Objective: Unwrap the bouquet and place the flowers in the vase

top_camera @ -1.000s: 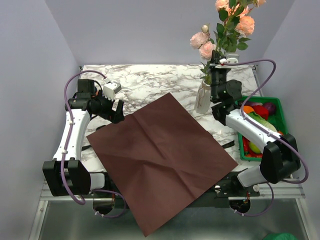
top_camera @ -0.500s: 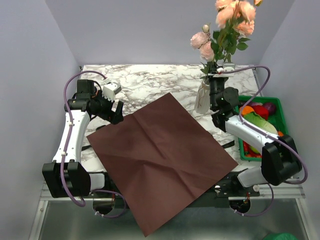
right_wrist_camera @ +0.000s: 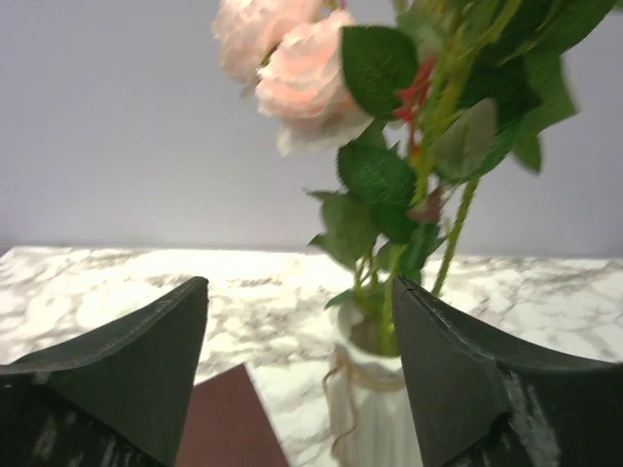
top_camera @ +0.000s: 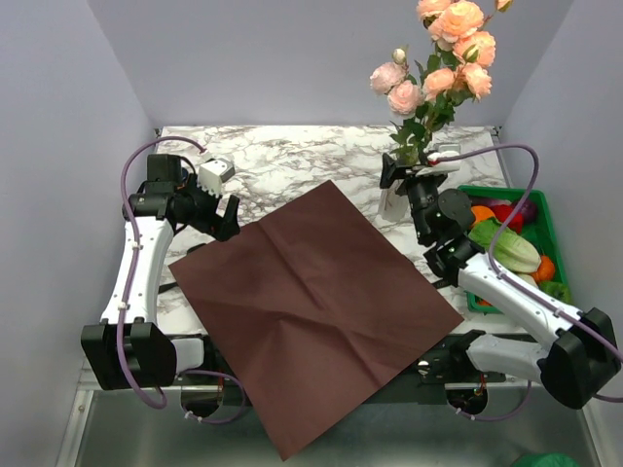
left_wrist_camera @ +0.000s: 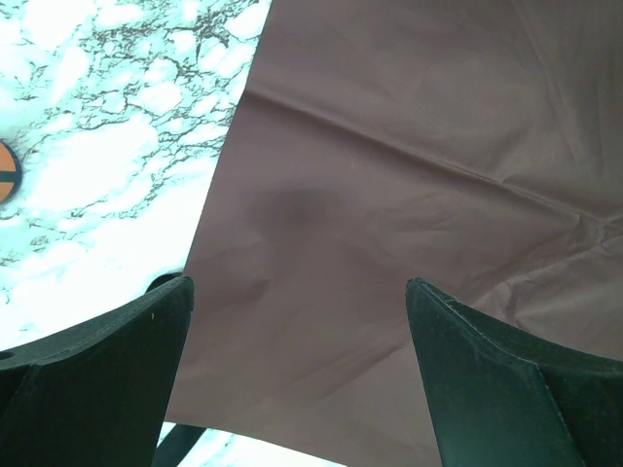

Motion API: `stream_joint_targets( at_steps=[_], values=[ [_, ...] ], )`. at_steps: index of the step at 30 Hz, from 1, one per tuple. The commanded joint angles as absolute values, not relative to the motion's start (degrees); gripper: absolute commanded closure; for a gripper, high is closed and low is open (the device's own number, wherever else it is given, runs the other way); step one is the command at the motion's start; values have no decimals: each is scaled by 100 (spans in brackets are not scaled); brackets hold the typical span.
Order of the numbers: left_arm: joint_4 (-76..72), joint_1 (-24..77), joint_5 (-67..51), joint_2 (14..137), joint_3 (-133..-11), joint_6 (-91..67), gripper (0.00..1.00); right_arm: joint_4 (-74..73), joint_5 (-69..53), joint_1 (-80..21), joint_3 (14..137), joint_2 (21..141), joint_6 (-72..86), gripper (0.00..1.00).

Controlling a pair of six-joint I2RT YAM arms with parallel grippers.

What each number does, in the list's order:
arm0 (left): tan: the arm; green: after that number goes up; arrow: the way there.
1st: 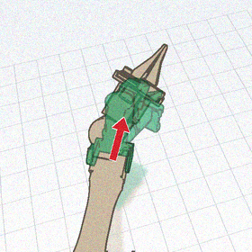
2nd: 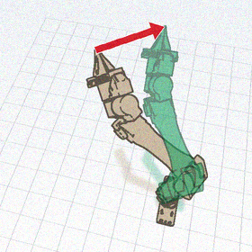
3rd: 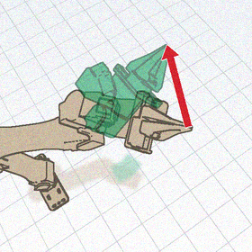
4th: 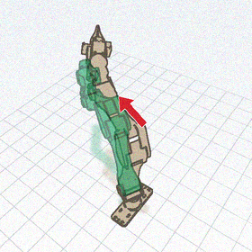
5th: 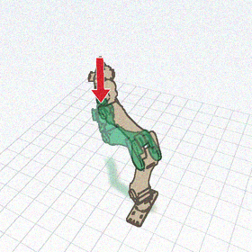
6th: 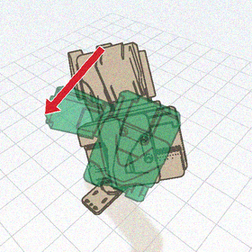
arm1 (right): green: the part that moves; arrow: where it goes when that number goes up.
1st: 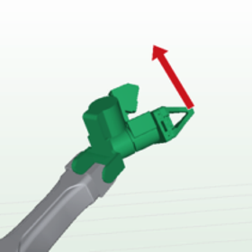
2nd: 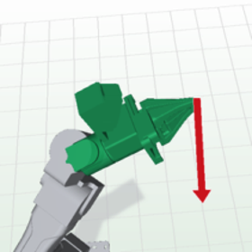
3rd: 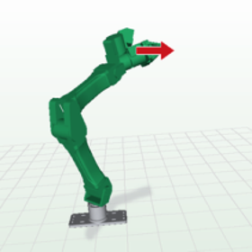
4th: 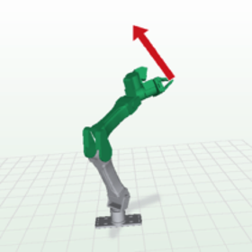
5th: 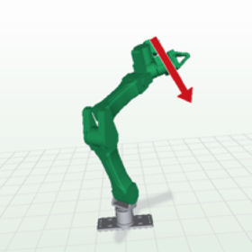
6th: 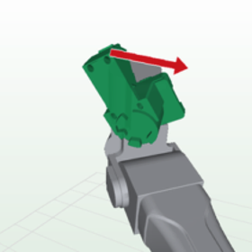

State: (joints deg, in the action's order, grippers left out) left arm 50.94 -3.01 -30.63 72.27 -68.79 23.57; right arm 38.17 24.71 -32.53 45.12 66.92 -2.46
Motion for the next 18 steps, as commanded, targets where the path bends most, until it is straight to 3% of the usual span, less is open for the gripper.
stream_joint_targets(
  at_steps=[1, 7, 18],
  values=[
    [5133, -308, -3155, 6979, -6856, 2189, 1, 1902, 2751, -3585, 4631, 6399, 464, 6],
    [4931, -316, -2980, 6820, -6575, 1969, 1, -200, 2646, -4051, 4729, 6109, 1564, 0],
    [4659, -316, -2663, 6425, -5889, 1793, 1, -1213, 1916, -4544, 4403, 5300, 2268, 0]
  ],
)
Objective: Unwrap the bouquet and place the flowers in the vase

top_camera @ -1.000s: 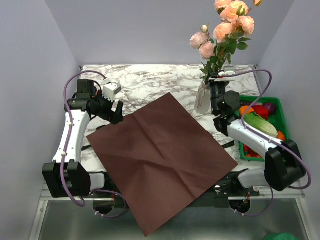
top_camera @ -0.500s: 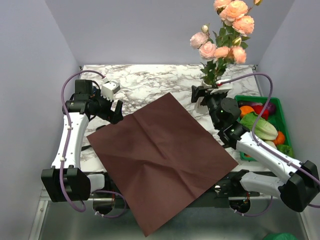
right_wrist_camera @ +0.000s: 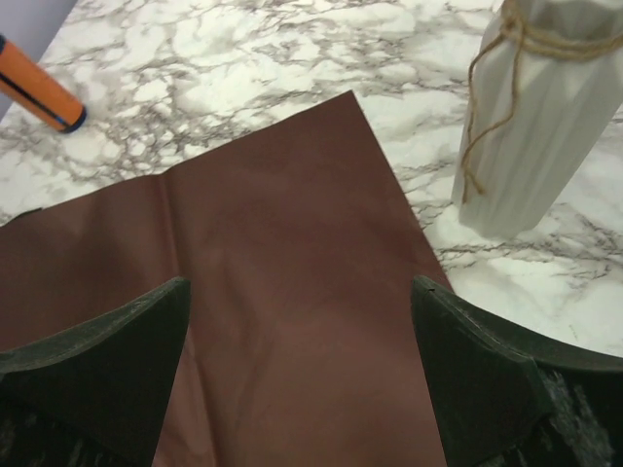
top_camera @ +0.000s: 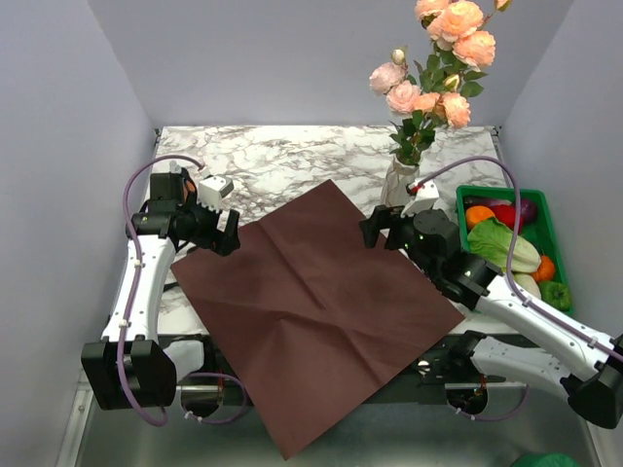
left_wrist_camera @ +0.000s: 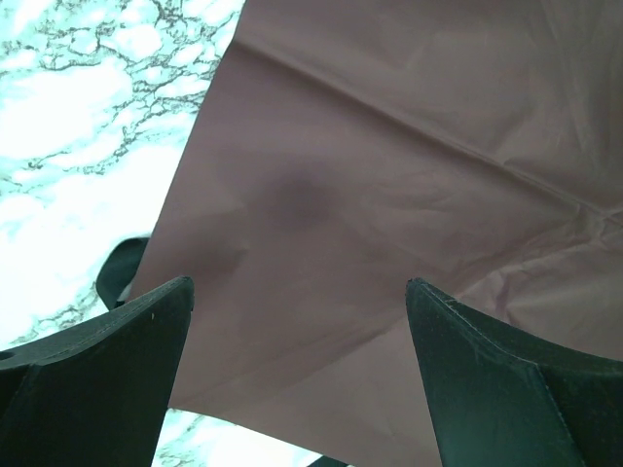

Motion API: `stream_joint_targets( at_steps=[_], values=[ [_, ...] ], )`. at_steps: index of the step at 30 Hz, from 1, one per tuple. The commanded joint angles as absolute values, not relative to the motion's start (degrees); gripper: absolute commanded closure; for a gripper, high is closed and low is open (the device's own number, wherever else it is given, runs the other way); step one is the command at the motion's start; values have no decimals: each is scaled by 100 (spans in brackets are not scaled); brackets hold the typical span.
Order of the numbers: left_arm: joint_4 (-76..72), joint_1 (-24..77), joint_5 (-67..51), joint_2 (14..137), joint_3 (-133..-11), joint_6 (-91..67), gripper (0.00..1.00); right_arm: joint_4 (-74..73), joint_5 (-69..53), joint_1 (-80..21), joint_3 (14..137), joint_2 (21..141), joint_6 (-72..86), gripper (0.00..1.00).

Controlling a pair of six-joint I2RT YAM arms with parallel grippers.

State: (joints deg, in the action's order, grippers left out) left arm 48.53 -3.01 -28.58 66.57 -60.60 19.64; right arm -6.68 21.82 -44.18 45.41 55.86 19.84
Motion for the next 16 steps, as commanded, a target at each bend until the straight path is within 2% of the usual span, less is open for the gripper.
stream_joint_targets(
  at_steps=[1, 16],
  values=[
    [4632, -316, -2646, 6399, -5863, 1758, 1, -1204, 1907, -4544, 4386, 5213, 2233, 0],
    [4122, -316, -2364, 6178, -5520, 1301, 1, -1441, 2100, -4553, 4333, 4983, 1969, 0]
  ],
)
